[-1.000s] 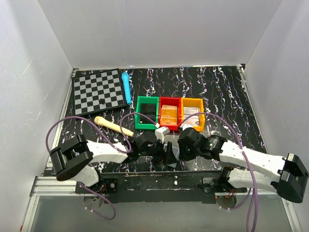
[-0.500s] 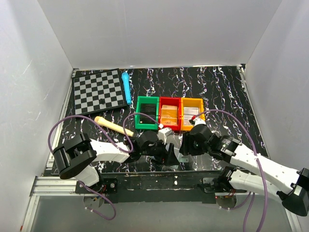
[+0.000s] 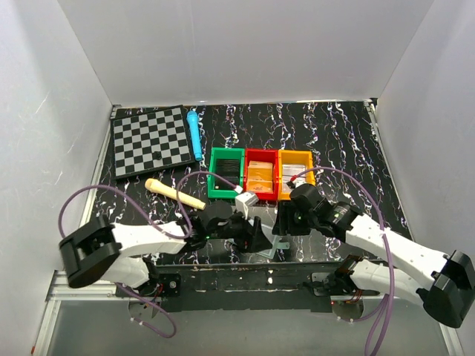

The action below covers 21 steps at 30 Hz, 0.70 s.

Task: Take the credit cards out of the card holder
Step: Remove the credit card from the card holder.

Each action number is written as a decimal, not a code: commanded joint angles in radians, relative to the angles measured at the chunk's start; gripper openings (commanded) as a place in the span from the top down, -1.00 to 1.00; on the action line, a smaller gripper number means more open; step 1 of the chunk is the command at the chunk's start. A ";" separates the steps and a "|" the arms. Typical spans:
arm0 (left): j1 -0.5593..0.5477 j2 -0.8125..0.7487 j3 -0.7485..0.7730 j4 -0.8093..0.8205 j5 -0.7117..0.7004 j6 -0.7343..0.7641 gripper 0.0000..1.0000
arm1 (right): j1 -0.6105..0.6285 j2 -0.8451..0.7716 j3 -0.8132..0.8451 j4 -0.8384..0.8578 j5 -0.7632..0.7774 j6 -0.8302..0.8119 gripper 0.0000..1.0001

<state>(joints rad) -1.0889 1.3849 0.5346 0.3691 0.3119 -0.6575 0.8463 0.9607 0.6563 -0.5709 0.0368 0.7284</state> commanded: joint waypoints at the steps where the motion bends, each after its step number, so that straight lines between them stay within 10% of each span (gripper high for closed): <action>1: -0.003 -0.205 -0.053 -0.120 -0.180 -0.033 -0.44 | -0.003 0.023 -0.006 0.046 -0.083 -0.018 -0.18; 21: -0.002 -0.202 -0.045 -0.395 -0.356 -0.145 -0.56 | -0.003 0.024 -0.043 0.083 -0.106 0.003 -0.19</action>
<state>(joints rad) -1.0885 1.1679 0.4538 0.0322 0.0299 -0.7815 0.8463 0.9901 0.6270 -0.5179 -0.0566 0.7284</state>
